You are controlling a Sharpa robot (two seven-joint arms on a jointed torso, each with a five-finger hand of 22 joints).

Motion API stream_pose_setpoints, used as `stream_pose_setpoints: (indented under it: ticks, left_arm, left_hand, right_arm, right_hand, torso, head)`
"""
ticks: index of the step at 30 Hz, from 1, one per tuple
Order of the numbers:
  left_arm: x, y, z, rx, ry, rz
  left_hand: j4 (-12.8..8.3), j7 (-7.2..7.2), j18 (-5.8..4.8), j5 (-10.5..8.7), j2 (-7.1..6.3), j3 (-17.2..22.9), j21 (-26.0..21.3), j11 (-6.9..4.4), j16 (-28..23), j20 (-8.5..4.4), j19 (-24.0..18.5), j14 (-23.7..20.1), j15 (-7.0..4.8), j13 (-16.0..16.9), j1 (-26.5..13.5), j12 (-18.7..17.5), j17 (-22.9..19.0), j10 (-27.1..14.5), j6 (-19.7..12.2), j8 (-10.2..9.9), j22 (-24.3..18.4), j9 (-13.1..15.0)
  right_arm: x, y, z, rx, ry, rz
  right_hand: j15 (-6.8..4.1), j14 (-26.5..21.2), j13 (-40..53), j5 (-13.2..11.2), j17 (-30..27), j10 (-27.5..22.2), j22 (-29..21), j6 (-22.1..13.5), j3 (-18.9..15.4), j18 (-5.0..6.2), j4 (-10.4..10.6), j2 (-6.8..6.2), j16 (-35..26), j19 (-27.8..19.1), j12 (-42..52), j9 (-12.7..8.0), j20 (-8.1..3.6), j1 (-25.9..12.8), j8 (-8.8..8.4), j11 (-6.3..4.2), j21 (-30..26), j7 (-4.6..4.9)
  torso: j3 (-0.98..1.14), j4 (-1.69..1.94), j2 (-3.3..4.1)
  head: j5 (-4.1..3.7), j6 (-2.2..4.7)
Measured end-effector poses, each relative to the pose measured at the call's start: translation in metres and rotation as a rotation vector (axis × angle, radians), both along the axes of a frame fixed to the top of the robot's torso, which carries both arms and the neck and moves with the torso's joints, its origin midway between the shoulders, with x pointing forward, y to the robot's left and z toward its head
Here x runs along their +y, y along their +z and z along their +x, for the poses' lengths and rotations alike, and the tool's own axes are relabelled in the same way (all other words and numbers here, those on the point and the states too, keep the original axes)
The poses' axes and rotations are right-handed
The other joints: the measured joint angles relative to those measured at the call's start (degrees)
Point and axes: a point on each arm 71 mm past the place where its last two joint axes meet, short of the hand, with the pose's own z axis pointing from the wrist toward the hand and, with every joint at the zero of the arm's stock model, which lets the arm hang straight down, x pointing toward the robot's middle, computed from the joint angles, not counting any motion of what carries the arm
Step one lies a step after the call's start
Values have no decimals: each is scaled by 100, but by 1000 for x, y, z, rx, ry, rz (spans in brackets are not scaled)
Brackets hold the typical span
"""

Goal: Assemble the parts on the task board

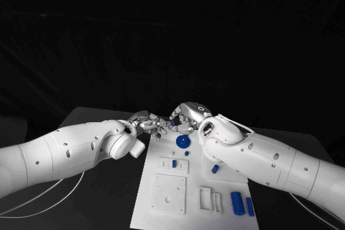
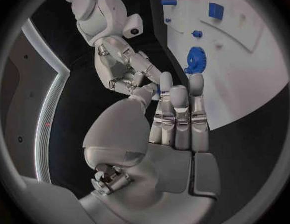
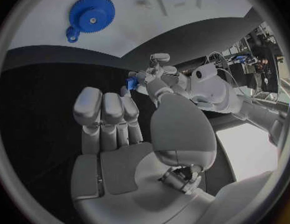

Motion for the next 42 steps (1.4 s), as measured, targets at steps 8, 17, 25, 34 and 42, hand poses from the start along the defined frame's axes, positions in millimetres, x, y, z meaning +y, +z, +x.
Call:
stream_pose_setpoints:
  ticks: [8,17,25,34,42]
  left_arm:
    - [2,0,0,-2,4,8]
    - [10,-2,1,6,21,41]
    - [16,-4,0,27,32,92]
    - [11,-1,-9,53,5,239]
    - [4,-3,-25,88,-18,407]
  left_hand:
    - [-6,6,0,987,-214,19,139,-38,95,0,0,84,-82,63,-215,161,17,-25,7,-10,-1,1343]
    - [-141,35,0,1312,-331,199,510,-90,178,-40,-40,156,-109,131,-468,384,76,-12,36,-32,-1,1788]
    - [-228,47,0,1326,-303,206,702,-130,273,-82,2,291,-162,214,-557,613,104,-11,48,-54,-2,2070]
    - [-360,119,0,1963,-467,338,898,-177,467,-165,22,486,-233,329,-824,1021,413,6,120,-6,-3,2738]
    - [-531,119,0,2224,-482,382,1018,-202,599,-206,63,679,-266,364,-951,1321,758,21,121,-7,-3,2970]
  right_arm:
    - [-19,3,-4,13,-9,9]
    - [-67,13,-1,65,-72,49]
    - [-114,22,7,136,-149,131]
    - [-156,25,18,192,-225,234]
    - [-194,20,28,208,-291,286]
  right_hand:
    - [38,2,-68,-47,-42,-52,0,-275,-486,1,221,-51,-64,4,-23,0,60,129,0,52,-102,88]
    - [57,-17,-112,49,-53,-72,0,-354,-706,-1,268,-4,-64,13,-49,0,69,218,0,72,-133,109]
    - [57,-17,-156,70,-88,-87,0,-354,-658,-1,247,26,-131,13,-88,1,69,247,0,88,-213,109]
    - [75,-35,-240,292,-173,-116,0,-341,-535,-4,194,26,-253,13,-182,1,69,247,0,70,-363,95]
    - [83,-150,-640,541,-469,-333,0,-250,-514,8,173,73,-701,13,-674,1,68,152,0,71,-915,58]
  torso:
    - [4,-4,0]
    - [13,-62,-24]
    - [60,-140,-84]
    - [146,-196,-208]
    - [222,-204,-312]
  head:
    - [9,-15]
    - [48,-19]
    - [117,-26]
    - [202,-125]
    - [242,-273]
